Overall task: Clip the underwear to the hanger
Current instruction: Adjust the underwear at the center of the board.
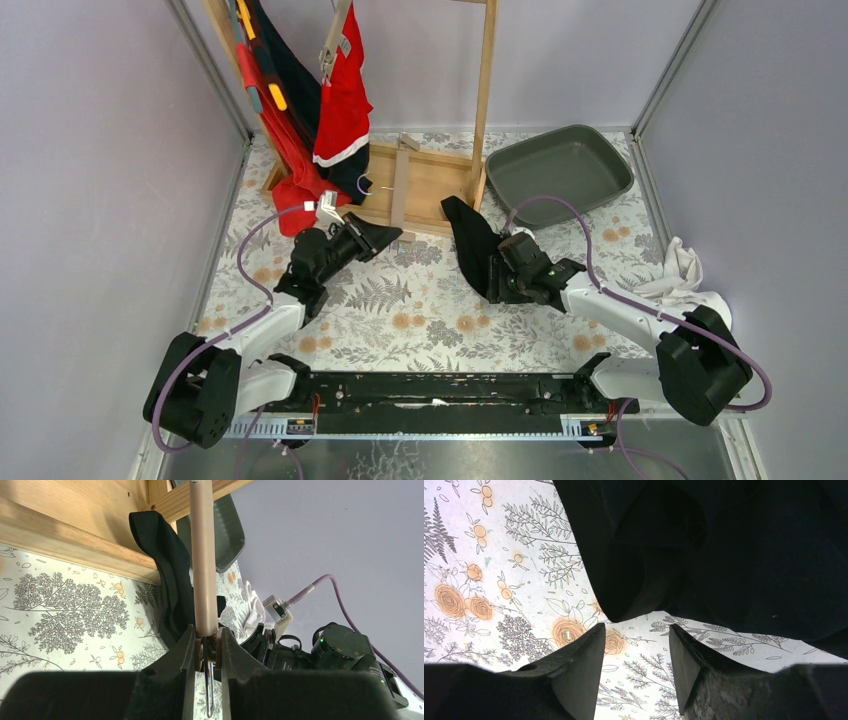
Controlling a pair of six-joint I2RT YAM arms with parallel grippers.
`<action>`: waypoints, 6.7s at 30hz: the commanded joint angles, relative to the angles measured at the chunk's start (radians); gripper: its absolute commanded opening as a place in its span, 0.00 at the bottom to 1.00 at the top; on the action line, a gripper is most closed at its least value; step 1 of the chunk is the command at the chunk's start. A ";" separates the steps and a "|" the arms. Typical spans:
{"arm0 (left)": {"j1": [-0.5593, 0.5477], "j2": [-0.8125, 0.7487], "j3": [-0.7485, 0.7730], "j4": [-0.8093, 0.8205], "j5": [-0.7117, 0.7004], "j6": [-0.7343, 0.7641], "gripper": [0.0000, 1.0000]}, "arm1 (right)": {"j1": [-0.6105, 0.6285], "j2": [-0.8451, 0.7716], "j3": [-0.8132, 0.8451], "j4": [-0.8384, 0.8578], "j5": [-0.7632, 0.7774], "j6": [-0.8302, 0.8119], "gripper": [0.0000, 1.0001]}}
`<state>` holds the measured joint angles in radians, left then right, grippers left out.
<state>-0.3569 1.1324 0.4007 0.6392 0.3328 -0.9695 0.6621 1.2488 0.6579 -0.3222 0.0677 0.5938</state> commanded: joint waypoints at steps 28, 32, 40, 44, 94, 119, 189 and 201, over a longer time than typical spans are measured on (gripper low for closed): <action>0.051 0.036 -0.035 0.164 0.066 -0.027 0.00 | 0.053 0.112 0.071 0.043 0.057 0.099 0.02; 0.054 0.035 -0.038 0.167 0.067 -0.028 0.00 | 0.105 0.125 0.085 0.039 0.066 0.118 0.00; 0.060 0.043 -0.053 0.187 0.068 -0.035 0.00 | 0.274 0.202 0.161 0.009 0.124 0.162 0.00; 0.061 0.042 -0.058 0.191 0.069 -0.037 0.00 | 0.336 0.279 0.198 0.031 0.124 0.173 0.00; 0.145 0.000 -0.101 0.191 0.088 -0.046 0.00 | 0.290 0.458 0.465 -0.037 0.202 0.012 0.46; 0.157 0.013 -0.116 0.215 0.096 -0.052 0.00 | 0.320 0.452 0.470 -0.042 0.247 -0.001 0.00; 0.188 0.011 -0.129 0.205 0.100 -0.047 0.00 | 0.398 0.408 0.023 0.502 0.135 -0.012 0.36; 0.193 0.012 -0.134 0.198 0.095 -0.037 0.00 | 0.398 0.340 -0.049 0.559 0.123 0.004 0.08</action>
<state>-0.1757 1.1492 0.2710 0.7700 0.4217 -1.0222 1.0573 1.6096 0.6487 0.2977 0.2157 0.5884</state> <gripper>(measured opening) 0.144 0.093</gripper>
